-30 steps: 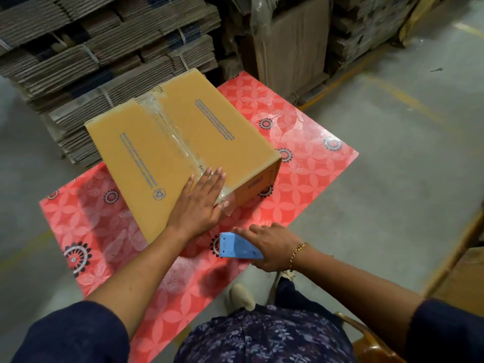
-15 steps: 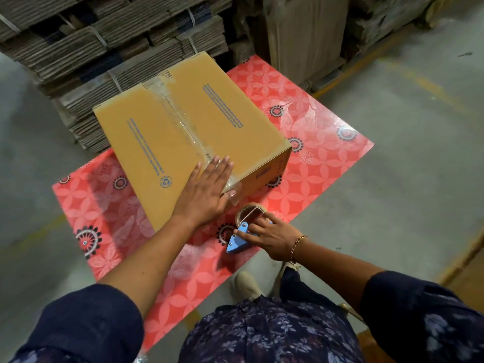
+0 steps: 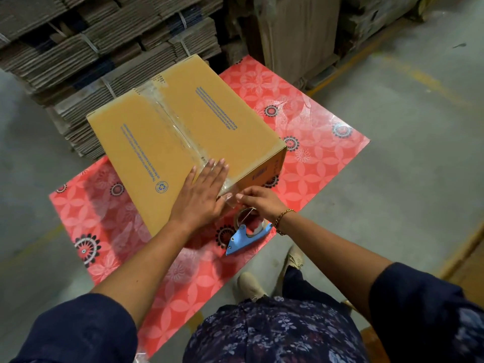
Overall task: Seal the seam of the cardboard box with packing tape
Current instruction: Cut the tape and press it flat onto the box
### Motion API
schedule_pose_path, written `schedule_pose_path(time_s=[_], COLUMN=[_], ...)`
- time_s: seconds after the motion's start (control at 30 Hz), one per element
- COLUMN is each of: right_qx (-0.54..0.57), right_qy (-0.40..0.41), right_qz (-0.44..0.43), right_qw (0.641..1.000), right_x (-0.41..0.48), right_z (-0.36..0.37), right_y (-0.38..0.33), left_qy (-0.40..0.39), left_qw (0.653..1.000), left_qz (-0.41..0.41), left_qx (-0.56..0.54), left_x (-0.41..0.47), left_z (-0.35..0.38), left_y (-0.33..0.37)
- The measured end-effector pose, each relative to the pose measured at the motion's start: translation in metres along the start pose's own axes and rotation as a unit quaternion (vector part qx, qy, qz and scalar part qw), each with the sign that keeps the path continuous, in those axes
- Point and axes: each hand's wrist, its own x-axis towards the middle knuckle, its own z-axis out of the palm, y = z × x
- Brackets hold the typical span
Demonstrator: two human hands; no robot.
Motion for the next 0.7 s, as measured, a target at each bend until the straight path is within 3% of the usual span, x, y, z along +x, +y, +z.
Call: schedule_pose_path(time_s=[0.4, 0.5, 0.6, 0.7], right_qx=[0.038, 0.019, 0.019, 0.019], right_qy=[0.024, 0.047, 0.068, 0.069], right_qz=[-0.003, -0.005, -0.014, -0.018], right_qw=[0.999, 0.999, 0.997, 0.997], right_x=[-0.016, -0.011, -0.009, -0.008], right_z=[0.002, 0.006, 0.008, 0.008], right_y=[0.002, 0.004, 0.005, 0.006], left_qy=[0.019, 0.101, 0.209, 0.227], left_qw=[0.999, 0.987, 0.954, 0.939], left_qz=[0.028, 0.112, 0.207, 0.249], left_qx=[0.008, 0.047, 0.048, 0.065], left_x=[-0.002, -0.009, -0.014, -0.017], left_z=[0.003, 0.003, 0.006, 0.004], left_y=[-0.005, -0.002, -0.002, -0.002])
